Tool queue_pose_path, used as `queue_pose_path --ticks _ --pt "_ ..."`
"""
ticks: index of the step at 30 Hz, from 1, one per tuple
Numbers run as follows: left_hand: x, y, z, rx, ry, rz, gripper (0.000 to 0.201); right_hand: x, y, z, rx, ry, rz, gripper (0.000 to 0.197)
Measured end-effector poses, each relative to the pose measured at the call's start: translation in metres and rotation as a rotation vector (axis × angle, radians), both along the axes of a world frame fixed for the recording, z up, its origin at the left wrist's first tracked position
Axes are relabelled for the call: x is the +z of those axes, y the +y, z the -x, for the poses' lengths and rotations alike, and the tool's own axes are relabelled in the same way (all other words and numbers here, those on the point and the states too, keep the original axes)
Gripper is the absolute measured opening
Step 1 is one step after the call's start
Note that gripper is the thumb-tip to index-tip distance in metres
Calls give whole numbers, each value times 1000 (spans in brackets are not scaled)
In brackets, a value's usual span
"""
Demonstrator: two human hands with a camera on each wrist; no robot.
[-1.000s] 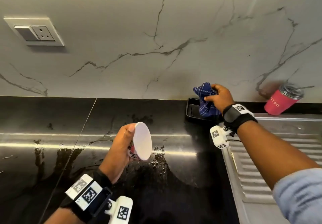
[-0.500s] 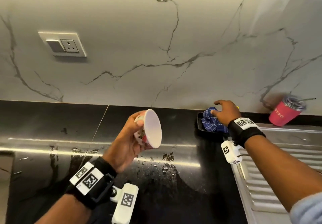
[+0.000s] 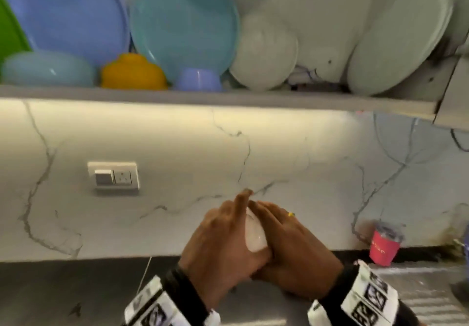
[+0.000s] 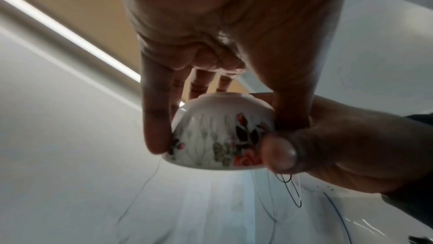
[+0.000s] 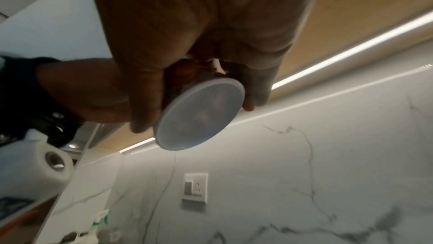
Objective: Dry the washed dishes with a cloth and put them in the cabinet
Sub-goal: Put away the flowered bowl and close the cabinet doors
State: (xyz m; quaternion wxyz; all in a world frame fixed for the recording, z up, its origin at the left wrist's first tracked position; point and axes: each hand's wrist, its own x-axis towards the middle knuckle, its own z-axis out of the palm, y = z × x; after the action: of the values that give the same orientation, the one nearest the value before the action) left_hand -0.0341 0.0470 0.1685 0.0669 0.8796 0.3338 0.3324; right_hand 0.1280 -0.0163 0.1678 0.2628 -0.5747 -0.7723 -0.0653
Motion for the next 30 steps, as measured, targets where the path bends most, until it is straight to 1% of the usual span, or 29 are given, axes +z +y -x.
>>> queue_pose_path --ticks 2,4,5,7,8,10,13,15,16,17,18,21,24,26,28,29,30 --pt "24 -7 11 -26 -22 -95 102 23 -5 13 -10 -32 -88 100" --pt "50 -12 27 -103 -153 -123 106 50 -11 21 -38 -21 -233 94" --pt "61 -13 37 -151 -264 -135 106 65 -14 25 -50 27 -309 92" --pt "77 -12 55 -235 -487 -189 96 101 -15 32 -79 171 -445 90" --pt "82 -11 63 -251 -558 -217 89 122 -13 36 -97 254 -498 88" --pt "89 -8 76 -238 -605 -245 77 163 5 35 -180 372 -530 82" --pt "85 0 91 -187 -580 -250 72 209 48 23 -338 375 -478 80" --pt "76 4 100 -170 -546 -251 72 226 76 15 -504 362 -312 87" --pt "71 6 104 -164 -536 -245 72 231 89 11 -593 333 -212 94" --pt "67 8 109 -154 -530 -234 72 235 101 6 -651 296 -138 101" --pt "63 11 113 -141 -525 -230 71 238 110 5 -678 261 -83 102" --pt "53 25 127 -135 -507 -281 62 244 127 2 -706 195 -9 87" --pt "48 38 139 -129 -480 -313 55 247 129 8 -762 223 -2 78" --pt "47 43 145 -130 -477 -321 52 248 125 12 -786 204 18 67" --pt "44 49 153 -139 -476 -336 52 248 128 15 -794 206 35 48" --pt "42 53 157 -142 -472 -340 53 248 130 17 -798 201 46 45" --pt "41 58 161 -141 -468 -342 53 249 130 20 -799 181 49 45"
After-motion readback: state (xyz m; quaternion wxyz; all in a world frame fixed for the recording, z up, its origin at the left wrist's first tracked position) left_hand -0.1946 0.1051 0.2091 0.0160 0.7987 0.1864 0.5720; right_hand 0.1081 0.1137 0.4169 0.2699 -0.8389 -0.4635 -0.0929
